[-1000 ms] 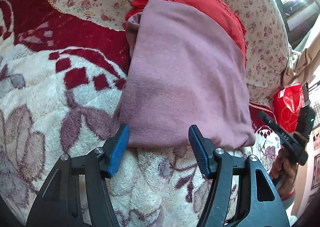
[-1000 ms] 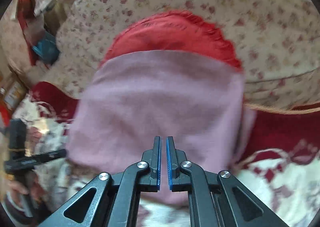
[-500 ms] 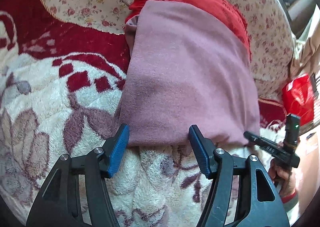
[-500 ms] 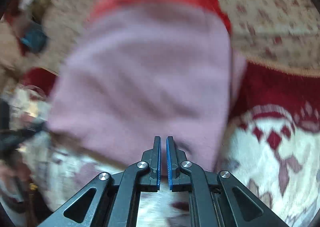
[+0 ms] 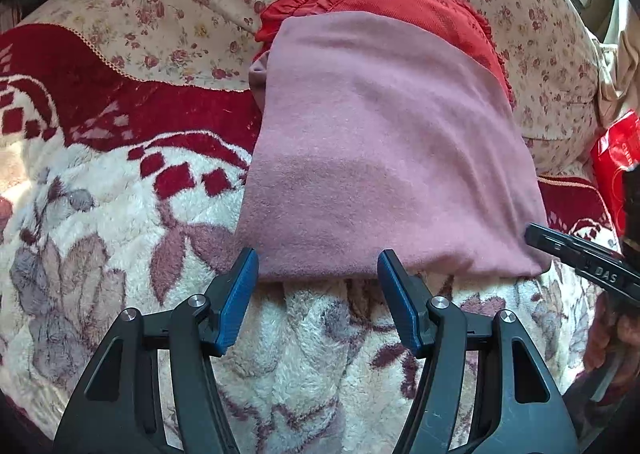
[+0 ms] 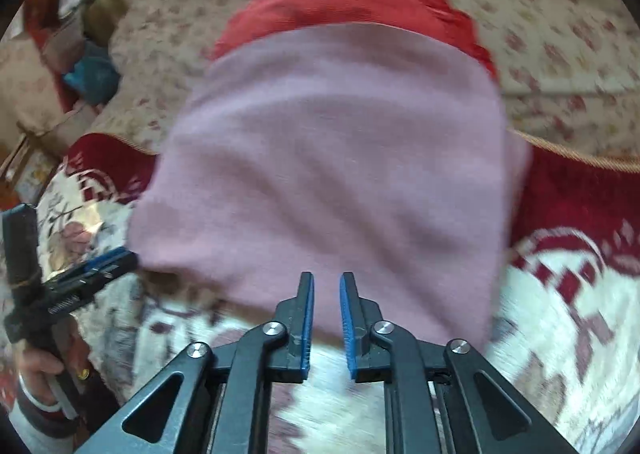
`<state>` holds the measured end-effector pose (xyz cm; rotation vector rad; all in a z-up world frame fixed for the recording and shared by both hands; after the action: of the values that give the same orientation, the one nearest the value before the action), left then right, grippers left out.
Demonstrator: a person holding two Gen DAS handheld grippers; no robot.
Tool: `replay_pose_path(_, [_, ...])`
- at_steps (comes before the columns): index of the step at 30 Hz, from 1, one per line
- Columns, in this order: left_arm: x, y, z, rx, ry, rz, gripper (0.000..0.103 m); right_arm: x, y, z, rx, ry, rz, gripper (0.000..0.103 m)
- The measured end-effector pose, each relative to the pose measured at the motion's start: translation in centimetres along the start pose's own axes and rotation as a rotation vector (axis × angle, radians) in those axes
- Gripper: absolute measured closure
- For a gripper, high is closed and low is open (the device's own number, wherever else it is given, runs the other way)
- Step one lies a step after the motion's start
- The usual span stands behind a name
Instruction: Fold small clothes
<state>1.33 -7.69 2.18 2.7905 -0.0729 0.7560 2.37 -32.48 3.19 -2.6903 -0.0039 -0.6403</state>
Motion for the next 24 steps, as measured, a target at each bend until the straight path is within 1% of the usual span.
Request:
replay_pose_path(2, [-0.2,-0.3,-0.3,-0.023,0.0,-0.026,0.041,0.7,-1.7,1.4,0.017,-0.012,-0.043,0.086])
replay_pose_path(3, [-0.3,-0.5,-0.5,-0.043,0.001,-0.049,0.041,0.9,-2.5,2.5,0.025,-0.022,-0.063,0.083])
replay_pose_path(4, [-0.4,-0.5,-0.6,-0.058,0.001,-0.068,0.041,1.0,-3.0,3.8,0.032,-0.043,-0.075,0.078])
replay_pose_path(5, [-0.5,-0.7,-0.7,-0.075,0.0,-0.089,0.041,1.1,-3.3,5.3,0.034,-0.091,-0.08,0.077])
replay_pose_path(6, [-0.7,-1.2,-0.8,-0.099,-0.001,-0.122,0.041,0.8,-3.3,6.8,0.022,-0.161,-0.079,0.076])
replay_pose_path(7, [-0.8,-1.4,-0.9,-0.116,0.0,-0.15,0.041,1.2,-3.4,7.6,0.002,-0.195,-0.084,0.076])
replay_pose_path(8, [-1.0,-1.7,-0.9,-0.135,0.001,-0.178,0.041,2.0,-4.1,7.6,-0.024,-0.181,-0.111,0.076])
replay_pose_path(9, [-1.0,-2.0,-0.9,-0.156,0.004,-0.205,0.04,3.0,-5.1,7.1,-0.021,-0.152,-0.136,0.076])
replay_pose_path(10, [-0.9,-2.2,-0.9,-0.171,0.01,-0.224,0.039,4.4,-6.5,6.4,0.002,-0.116,-0.163,0.076])
replay_pose_path(11, [-0.8,-2.4,-0.9,-0.194,0.024,-0.255,0.035,5.6,-7.7,5.8,0.022,-0.09,-0.184,0.075])
replay_pose_path(12, [-0.6,-2.5,-0.9,-0.209,0.037,-0.283,0.031,7.3,-9.4,5.3,0.035,-0.059,-0.216,0.069])
replay_pose_path(13, [-0.3,-2.8,-0.7,-0.221,0.049,-0.325,0.031,9.0,-11.1,5.1,0.034,-0.032,-0.252,0.058])
replay_pose_path(14, [0.0,-2.9,-0.5,-0.226,0.052,-0.353,0.03,10.8,-12.8,5.3,0.028,-0.013,-0.279,0.055])
replay_pose_path(15, [0.4,-2.9,-0.2,-0.23,0.052,-0.37,0.03,12.0,-13.9,5.8,0.027,-0.012,-0.288,0.049])
replay_pose_path(16, [0.6,-3.1,0.0,-0.237,0.055,-0.385,0.03,13.4,-15.0,6.8,0.026,-0.024,-0.285,0.044])
replay_pose_path(17, [0.9,-3.1,0.2,-0.245,0.057,-0.4,0.029,14.7,-16.0,8.3,0.018,-0.053,-0.278,0.042])
replay_pose_path(19, [1.1,-3.4,0.8,-0.265,0.049,-0.435,0.029,16.1,-17.8,12.4,0.005,-0.145,-0.277,0.042])
replay_pose_path(20, [1.2,-3.6,1.1,-0.275,0.045,-0.454,0.029,16.4,-18.4,14.7,-0.023,-0.199,-0.284,0.042])
replay_pose_path(22, [1.1,-3.9,1.4,-0.293,0.048,-0.468,0.029,16.1,-19.0,17.2,-0.092,-0.257,-0.326,0.041])
replay_pose_path(24, [1.0,-4.1,1.6,-0.303,0.065,-0.469,0.029,16.1,-19.8,19.6,-0.185,-0.281,-0.41,0.039])
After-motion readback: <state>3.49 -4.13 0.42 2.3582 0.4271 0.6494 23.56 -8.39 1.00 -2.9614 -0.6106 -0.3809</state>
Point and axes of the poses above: each gripper's, at about its wrist camera, not at the fingertips, and z roughly the way its jaws point, y to its right, x to its top, the point moved 4 cm from there along z, roughly the way its jaws point, and after that the axes turned 5 degrees about x, right-handed, at the moved point
